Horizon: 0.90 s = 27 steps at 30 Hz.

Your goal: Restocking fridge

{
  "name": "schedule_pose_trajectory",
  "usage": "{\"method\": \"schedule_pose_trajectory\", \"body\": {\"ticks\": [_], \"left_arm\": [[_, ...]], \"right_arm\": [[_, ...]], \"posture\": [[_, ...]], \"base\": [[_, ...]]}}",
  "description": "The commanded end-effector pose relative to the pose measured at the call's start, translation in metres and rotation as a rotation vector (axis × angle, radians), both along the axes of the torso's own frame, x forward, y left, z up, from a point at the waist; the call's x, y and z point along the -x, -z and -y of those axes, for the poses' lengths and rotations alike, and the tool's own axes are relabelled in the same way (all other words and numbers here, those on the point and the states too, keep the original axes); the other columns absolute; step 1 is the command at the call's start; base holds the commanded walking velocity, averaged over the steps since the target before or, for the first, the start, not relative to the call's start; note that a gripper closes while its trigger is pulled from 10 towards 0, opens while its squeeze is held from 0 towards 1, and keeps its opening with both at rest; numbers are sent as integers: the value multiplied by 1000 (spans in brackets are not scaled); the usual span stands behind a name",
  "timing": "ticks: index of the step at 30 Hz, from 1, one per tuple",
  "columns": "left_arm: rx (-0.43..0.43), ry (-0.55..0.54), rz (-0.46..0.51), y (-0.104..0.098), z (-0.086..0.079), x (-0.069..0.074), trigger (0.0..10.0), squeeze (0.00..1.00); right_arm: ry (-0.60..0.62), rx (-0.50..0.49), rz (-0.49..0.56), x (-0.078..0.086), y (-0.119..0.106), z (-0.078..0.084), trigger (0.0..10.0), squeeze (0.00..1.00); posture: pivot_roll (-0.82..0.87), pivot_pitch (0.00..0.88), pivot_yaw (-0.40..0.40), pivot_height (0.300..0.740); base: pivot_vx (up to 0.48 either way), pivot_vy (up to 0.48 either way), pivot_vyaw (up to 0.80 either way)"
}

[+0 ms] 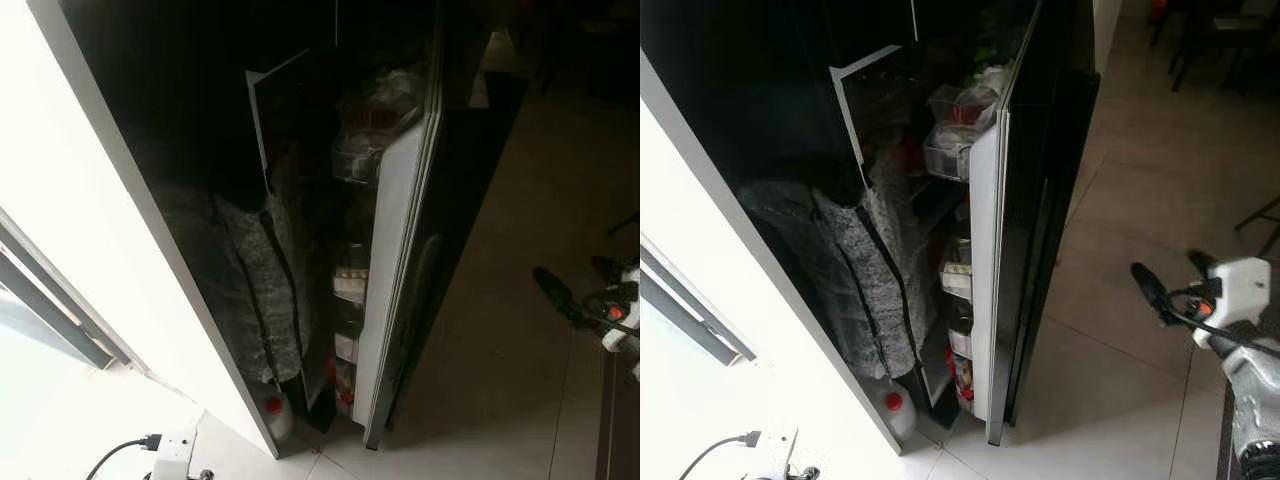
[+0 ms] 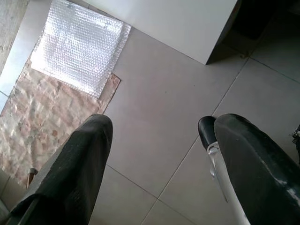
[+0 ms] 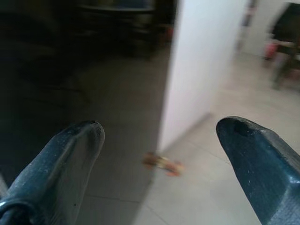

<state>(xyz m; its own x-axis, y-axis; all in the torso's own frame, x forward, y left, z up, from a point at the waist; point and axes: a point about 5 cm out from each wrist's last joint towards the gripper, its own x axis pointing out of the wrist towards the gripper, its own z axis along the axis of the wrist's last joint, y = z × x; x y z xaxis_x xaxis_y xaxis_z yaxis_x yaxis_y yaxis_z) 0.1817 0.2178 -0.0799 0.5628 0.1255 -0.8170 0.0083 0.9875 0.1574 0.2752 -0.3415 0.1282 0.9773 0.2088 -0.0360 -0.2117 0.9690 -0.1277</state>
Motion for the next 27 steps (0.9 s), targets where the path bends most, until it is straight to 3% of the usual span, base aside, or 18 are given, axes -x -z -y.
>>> {"method": "schedule_pose_trajectory", "body": {"ticks": [1,5,13,27], "left_arm": [[-12,12,-9,1,-3,3,10000,0],[-12,7,-2,0,-4,1,10000,0],[-16,-10,-6,0,-8,4,10000,0],[-17,-17,7,-1,-8,1,10000,0]], "right_arm": [[-74,-4,6,-9,-7,-10,10000,0],[-123,10,4,-21,-11,-22,10000,0],[-103,55,16,-46,-10,-47,10000,0],[-250,78,22,-64,-7,-91,10000,0]], "posture": [[-256,0,66,740],[-249,0,64,740],[-235,0,62,740],[-225,0,62,740]], "base": [[0,0,0],[0,0,0],[0,0,0],[0,0,0]]}}
